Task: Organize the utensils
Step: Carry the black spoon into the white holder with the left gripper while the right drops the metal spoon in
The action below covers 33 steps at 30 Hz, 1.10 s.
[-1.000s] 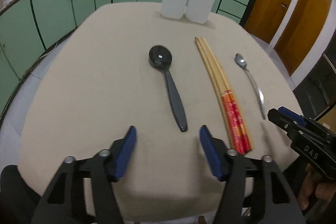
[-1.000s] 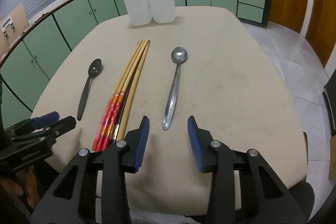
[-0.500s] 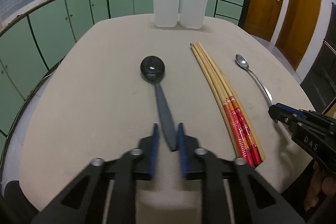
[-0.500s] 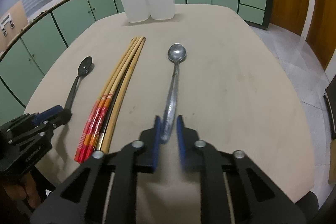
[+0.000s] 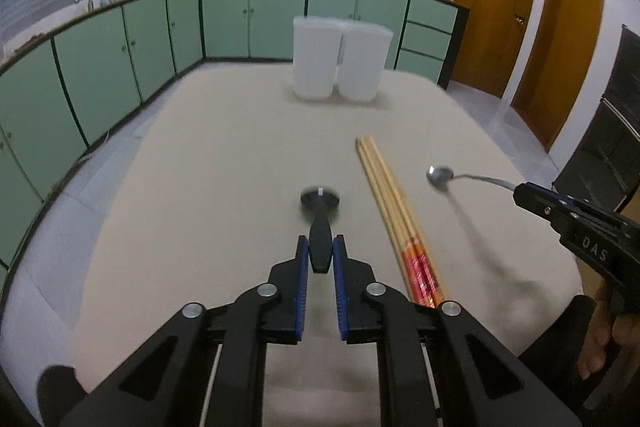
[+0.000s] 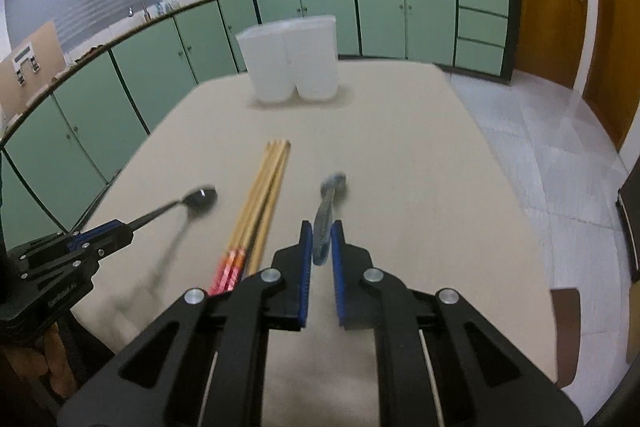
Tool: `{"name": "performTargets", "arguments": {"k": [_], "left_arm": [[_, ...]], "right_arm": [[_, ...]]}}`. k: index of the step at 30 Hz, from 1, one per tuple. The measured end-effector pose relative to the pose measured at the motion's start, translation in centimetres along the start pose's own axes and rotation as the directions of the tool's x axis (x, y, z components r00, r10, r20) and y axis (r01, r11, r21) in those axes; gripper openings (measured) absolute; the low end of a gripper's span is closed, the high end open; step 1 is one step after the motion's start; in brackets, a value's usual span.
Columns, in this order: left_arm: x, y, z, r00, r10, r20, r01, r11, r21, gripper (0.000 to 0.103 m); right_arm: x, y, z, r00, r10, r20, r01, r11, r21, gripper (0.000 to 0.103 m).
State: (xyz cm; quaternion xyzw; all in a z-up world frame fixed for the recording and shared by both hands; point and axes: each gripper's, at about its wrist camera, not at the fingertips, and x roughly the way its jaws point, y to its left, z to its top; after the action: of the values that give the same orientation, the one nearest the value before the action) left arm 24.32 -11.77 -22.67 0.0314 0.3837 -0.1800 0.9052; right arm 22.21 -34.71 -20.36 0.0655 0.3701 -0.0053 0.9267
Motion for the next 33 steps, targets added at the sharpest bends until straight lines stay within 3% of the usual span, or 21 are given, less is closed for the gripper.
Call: {"name": "performTargets", "arguments": {"k": [7,22,28,33], "left_arm": [[-1.9,0.0,2.4,0.999,-0.021,0.038,0.019,0.999,0.045,0.012],[-3.8,1.7,5.8,0.996,-0.077,0.049,0.075,0.996,0.050,0.012],[-3.9,2.0,10.0,0.992,-0.104,0.073,0.098,0.991,0.086,0.012],[-2.8,2.5,15.1,0.988,-0.129,0.079,0.121,0.988,0.098,0.012]], "right_arm": [[-0.7,0.4,2.6,1.000,0.006,0.002,-0.006,0.999,-0.037,0.002],[-2.4,1.0,5.6,0.999,0.037,0.003,-0.036,0.996,-0.082,0.002],[-2.3,1.7,10.4,0.995,0.099,-0.013,-0.100,0.989,-0.111,0.002],[-2.1,2.5,16.8,0.994,0.111,0.021,-0.105,0.980,-0.167,0.002]]}}
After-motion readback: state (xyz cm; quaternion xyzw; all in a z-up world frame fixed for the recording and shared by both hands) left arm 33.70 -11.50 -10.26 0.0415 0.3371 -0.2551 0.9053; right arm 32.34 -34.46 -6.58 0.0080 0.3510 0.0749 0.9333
